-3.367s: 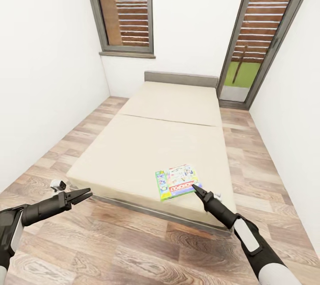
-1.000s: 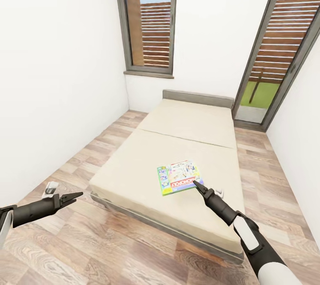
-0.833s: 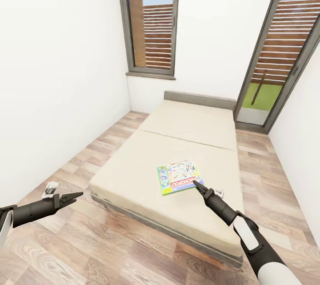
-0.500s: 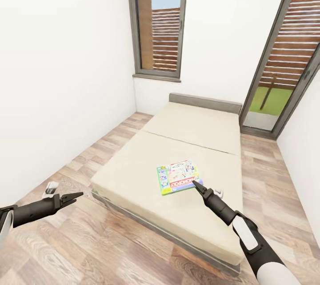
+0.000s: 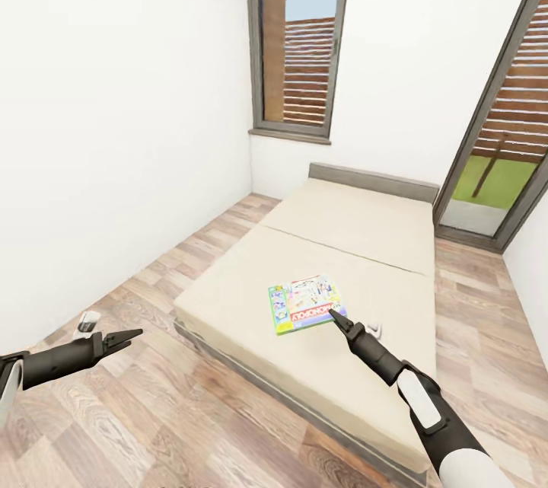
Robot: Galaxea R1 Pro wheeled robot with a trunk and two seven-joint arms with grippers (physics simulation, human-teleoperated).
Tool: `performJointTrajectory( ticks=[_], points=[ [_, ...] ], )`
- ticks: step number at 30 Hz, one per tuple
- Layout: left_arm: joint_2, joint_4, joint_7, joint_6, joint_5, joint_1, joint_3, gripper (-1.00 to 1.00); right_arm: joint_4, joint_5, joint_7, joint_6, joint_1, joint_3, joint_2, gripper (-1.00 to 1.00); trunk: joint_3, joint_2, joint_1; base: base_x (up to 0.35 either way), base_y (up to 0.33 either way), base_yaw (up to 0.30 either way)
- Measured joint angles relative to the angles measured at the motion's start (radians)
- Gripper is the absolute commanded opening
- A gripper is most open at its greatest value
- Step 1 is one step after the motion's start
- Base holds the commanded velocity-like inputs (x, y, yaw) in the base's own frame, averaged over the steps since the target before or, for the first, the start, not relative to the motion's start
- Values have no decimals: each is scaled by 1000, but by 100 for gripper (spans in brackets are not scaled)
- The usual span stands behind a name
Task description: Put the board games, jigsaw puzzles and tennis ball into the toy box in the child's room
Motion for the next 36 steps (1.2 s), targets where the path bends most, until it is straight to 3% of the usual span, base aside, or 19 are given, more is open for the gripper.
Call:
performJointTrajectory(
  ticks=[8, 36],
  points=[
    [6, 0, -15, 7, 8, 0, 9, 100, 0, 2, -1, 0, 0, 1, 0, -100, 7, 0, 0, 0, -5, 251],
    [2, 1, -6, 9, -2, 0, 6, 100, 0, 0, 1, 1, 0, -2, 0, -100, 98, 196, -107, 0, 0, 27]
  ],
)
